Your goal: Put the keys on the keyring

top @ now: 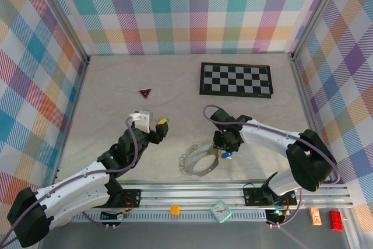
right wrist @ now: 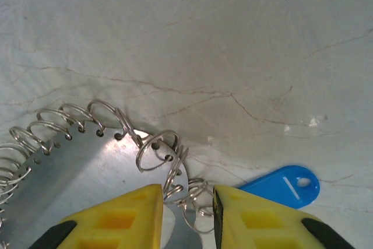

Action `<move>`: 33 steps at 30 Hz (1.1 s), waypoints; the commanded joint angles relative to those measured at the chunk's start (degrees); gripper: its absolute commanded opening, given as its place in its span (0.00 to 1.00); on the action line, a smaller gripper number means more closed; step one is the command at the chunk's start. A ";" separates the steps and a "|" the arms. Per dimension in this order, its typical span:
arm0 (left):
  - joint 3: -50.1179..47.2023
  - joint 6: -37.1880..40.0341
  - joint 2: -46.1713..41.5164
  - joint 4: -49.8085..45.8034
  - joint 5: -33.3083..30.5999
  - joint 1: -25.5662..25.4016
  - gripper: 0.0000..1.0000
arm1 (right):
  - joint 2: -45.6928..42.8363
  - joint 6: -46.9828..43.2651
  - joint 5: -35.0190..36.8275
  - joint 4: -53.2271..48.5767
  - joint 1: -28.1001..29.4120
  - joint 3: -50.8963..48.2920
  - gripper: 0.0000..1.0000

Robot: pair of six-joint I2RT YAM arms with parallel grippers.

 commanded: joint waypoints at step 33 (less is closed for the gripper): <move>-0.08 1.08 -3.21 -1.13 -4.64 0.55 0.71 | 3.67 2.32 -0.74 -0.29 -0.25 5.11 0.00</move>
